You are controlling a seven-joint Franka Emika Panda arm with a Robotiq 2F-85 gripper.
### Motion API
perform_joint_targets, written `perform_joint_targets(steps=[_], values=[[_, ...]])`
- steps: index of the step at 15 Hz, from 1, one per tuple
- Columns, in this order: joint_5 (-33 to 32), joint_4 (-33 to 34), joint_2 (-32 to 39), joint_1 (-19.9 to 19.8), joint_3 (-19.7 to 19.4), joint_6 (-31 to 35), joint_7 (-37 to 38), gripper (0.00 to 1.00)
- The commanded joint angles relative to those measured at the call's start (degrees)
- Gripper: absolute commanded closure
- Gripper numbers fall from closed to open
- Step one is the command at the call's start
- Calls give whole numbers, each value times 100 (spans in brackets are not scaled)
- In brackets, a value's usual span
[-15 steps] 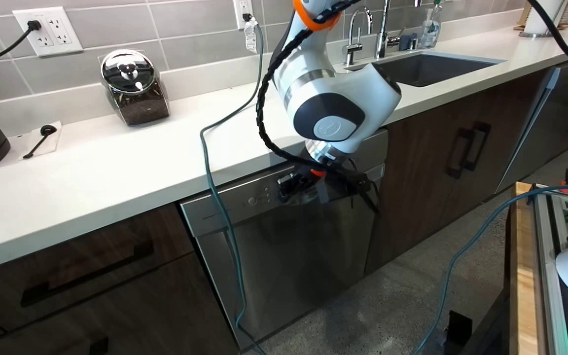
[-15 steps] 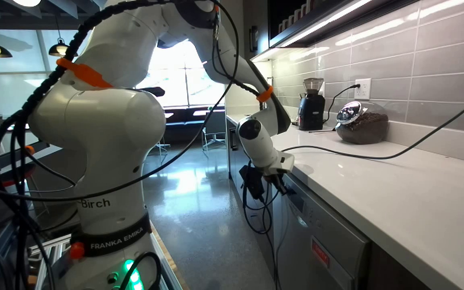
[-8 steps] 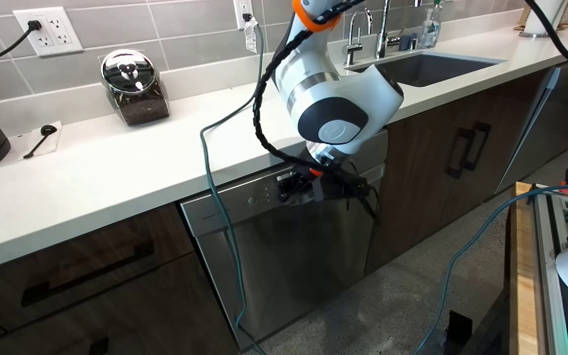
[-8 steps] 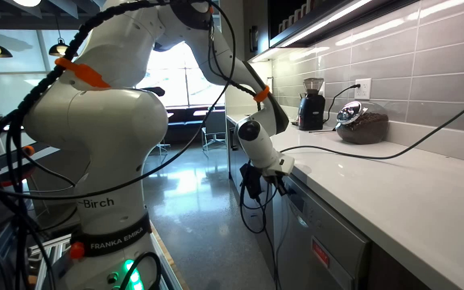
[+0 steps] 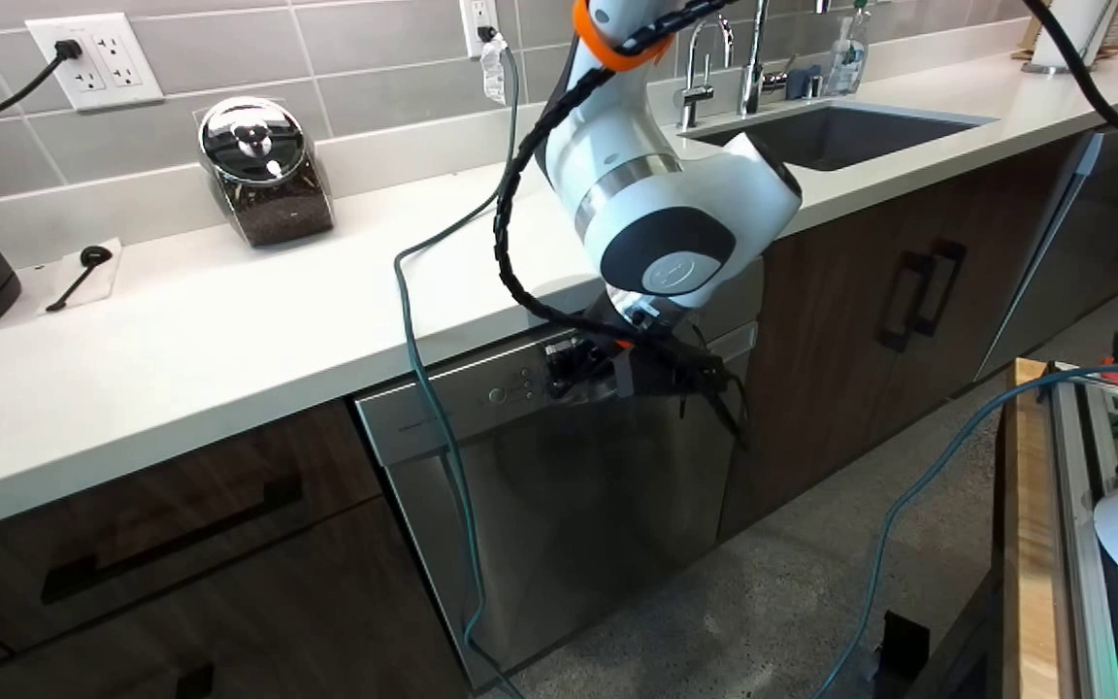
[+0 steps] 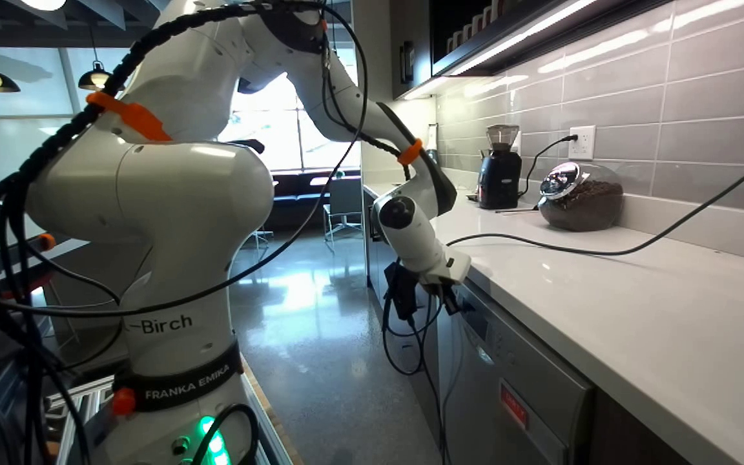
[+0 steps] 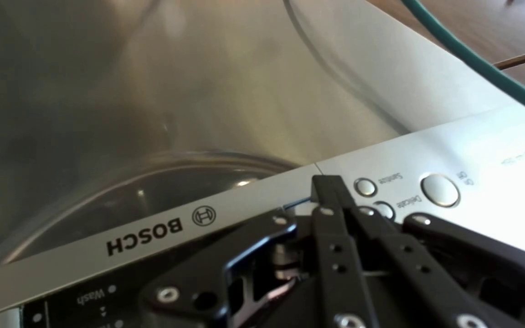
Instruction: Press the button on the oven
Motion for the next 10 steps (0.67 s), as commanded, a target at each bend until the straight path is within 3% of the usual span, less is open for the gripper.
perform_joint_targets(steps=[1,10], values=[[-1,212,401,366,-601,-358,387,100],[-7,82,799,1049,-1153,-613,951,100]])
